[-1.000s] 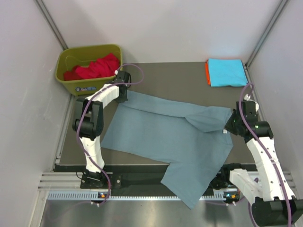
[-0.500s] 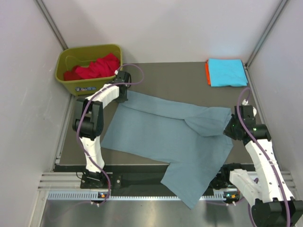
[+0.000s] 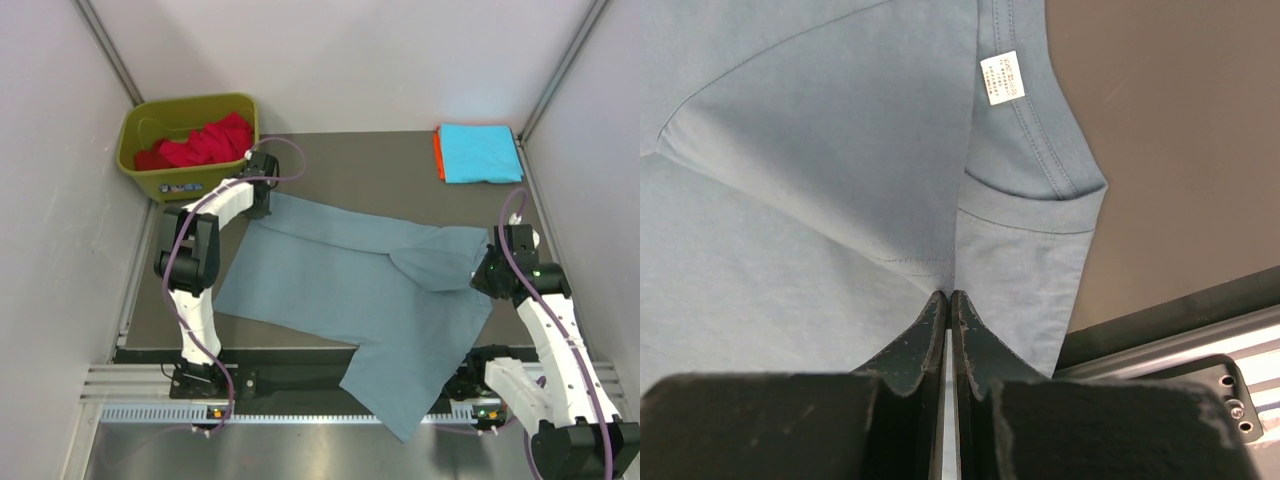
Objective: Fold and stack the t-shirts
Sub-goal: Fold the tshirt
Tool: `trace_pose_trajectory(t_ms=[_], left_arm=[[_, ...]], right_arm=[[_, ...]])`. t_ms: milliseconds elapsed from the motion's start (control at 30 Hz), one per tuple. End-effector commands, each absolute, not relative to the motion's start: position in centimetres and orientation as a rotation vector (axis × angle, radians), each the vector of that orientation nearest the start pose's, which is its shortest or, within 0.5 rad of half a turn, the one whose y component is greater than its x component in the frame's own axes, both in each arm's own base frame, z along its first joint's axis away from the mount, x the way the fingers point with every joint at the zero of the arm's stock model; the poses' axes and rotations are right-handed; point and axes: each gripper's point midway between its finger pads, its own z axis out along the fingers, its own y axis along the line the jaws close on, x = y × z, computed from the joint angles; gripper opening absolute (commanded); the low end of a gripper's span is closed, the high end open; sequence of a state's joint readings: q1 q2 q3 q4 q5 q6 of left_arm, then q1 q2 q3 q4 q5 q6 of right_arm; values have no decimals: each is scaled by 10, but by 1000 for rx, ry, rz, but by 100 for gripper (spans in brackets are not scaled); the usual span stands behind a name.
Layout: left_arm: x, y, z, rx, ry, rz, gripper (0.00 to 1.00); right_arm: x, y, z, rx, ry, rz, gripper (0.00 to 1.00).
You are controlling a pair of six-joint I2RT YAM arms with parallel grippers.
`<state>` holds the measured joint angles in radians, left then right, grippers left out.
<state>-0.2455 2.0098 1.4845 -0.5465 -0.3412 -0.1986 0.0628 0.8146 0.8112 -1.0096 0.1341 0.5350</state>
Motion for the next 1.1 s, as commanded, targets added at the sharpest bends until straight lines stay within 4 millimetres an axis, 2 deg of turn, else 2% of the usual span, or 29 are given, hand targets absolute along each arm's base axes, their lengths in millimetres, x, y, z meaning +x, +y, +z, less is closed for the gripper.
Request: trace_pose_trajectory(t_ms=[0,200,267,400,633,767,867,967,1067], left_arm=[[436,-53,34,-16,2643,336,5],[433,-51,35,-17,2636,345,11],[432,-50,40,-25,2622,353,21],[428,-45,52,-38,2585,369,32],[426,-43,86,-77,2528,358,37],[422,-49,117,-92,2477,301,38],[415,-51,132,-91,2460,273,38],[409,-56,138,-102,2455,229,36],[410,-76,139,-74,2438,99,34]], right_arm=[[186,7,135,652,2481,34,0],[185,7,134,648,2483,34,0],[184,6,134,648,2486,31,0],[184,9,133,634,2494,44,0],[187,14,133,608,2505,68,0],[187,16,136,590,2518,72,0],[183,16,136,578,2533,64,0],[179,17,136,573,2544,70,0],[172,18,133,569,2567,75,0]])
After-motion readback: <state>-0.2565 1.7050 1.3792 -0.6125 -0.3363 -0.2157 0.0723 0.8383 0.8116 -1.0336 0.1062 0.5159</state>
